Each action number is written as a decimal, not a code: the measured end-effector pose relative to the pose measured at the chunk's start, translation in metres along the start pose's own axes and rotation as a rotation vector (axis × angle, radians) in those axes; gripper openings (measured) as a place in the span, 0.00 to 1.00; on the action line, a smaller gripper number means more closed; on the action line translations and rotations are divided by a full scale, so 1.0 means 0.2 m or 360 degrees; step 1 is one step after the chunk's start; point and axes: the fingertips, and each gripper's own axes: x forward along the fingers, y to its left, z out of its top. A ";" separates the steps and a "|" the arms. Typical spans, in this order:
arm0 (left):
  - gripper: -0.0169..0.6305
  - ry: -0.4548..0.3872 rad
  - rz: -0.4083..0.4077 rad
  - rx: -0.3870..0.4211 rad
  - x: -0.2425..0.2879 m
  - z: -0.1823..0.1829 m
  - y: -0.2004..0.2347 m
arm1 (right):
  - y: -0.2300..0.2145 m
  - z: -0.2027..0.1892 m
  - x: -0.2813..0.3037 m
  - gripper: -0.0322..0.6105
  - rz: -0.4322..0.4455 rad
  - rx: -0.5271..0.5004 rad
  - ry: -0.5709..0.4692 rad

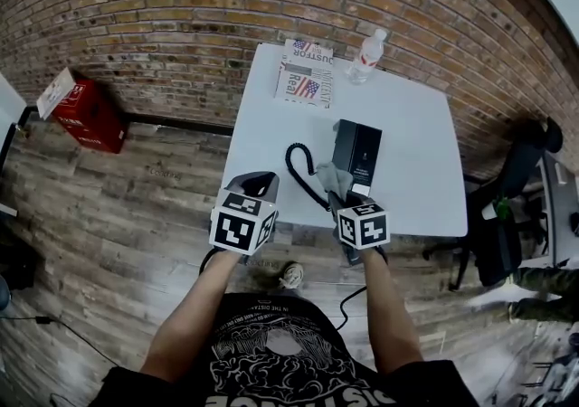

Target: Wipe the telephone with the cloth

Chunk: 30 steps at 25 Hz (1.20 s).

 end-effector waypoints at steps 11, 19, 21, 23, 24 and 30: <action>0.04 0.0009 -0.0027 -0.0004 0.04 0.00 -0.03 | -0.05 0.17 -0.14 0.07 -0.0038 -0.0039 -0.0128; 0.04 0.0011 -0.0013 0.0000 0.06 0.02 -0.02 | -0.19 0.42 -0.25 0.07 -0.0077 -0.0122 -0.0242; 0.04 0.0007 -0.0008 0.0003 0.07 0.03 -0.02 | -0.23 0.49 -0.25 0.07 -0.0083 -0.0145 -0.0260; 0.04 0.0008 0.0000 0.0005 0.08 0.04 -0.02 | -0.27 0.55 -0.26 0.07 -0.0084 -0.0169 -0.0276; 0.04 0.0009 0.0005 0.0005 0.08 0.04 -0.02 | -0.29 0.58 -0.25 0.07 -0.0081 -0.0177 -0.0284; 0.04 0.0044 0.0043 0.0007 0.12 0.02 0.00 | -0.42 0.72 -0.19 0.07 -0.0066 -0.0256 -0.0281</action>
